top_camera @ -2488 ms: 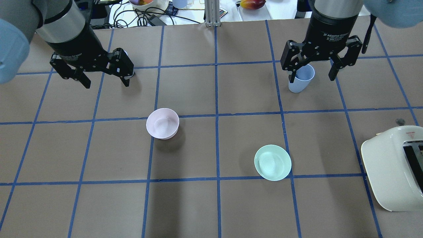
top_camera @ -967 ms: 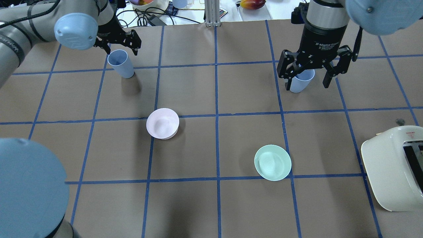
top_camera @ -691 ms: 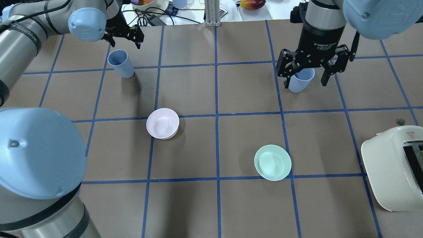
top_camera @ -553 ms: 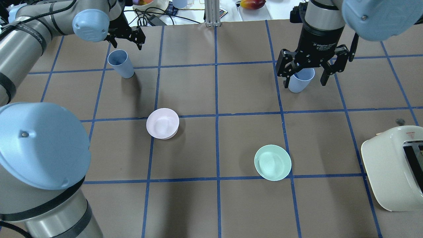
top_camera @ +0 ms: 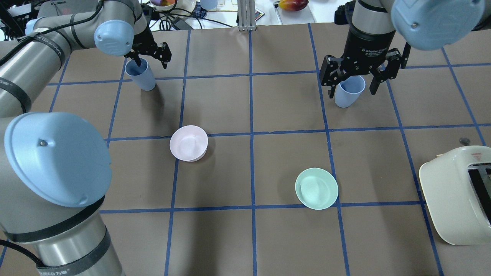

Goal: Stack blue cups with both arms

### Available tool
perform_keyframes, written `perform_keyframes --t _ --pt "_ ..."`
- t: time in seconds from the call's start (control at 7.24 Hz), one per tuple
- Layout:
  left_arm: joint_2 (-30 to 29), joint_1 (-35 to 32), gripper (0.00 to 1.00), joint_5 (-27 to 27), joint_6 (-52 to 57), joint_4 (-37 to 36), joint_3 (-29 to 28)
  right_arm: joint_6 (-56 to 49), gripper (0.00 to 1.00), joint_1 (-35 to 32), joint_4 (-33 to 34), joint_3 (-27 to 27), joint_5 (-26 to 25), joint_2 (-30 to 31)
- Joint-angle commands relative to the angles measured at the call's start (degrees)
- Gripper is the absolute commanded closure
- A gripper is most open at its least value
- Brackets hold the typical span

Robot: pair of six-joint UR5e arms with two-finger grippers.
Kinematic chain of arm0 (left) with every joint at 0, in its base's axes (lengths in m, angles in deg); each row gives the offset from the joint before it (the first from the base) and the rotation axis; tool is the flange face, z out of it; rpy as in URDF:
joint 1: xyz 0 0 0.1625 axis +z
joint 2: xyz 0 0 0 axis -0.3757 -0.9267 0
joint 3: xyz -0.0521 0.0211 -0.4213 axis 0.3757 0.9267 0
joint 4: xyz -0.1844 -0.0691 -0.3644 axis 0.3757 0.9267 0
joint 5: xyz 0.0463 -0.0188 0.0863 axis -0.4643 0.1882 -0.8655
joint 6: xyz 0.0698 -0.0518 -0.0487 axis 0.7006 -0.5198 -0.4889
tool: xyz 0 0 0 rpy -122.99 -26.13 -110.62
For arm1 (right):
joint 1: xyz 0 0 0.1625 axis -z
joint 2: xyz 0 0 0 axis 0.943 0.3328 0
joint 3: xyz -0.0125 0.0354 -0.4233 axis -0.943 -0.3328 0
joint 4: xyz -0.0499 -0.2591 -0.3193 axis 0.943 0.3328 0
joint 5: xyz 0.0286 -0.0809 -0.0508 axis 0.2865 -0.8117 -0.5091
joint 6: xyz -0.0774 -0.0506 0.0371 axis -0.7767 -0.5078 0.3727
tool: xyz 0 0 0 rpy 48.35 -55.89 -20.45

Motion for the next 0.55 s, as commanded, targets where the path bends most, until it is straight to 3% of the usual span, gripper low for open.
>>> perform_keyframes --t 0.0,0.14,0.41 --pt "-0.1 0.1 0.78 -0.6 -0.1 0.1 0.3 -0.6 0.00 0.2 0.6 0.0 0.0 -0.1" --pt "-0.1 0.2 1.00 -0.7 -0.1 0.1 0.3 -0.8 0.00 0.9 0.6 0.0 0.1 -0.4" --pt "0.0 0.2 1.00 -1.5 -0.1 0.2 0.1 -3.8 0.00 3.1 0.6 -0.1 0.2 -1.1"
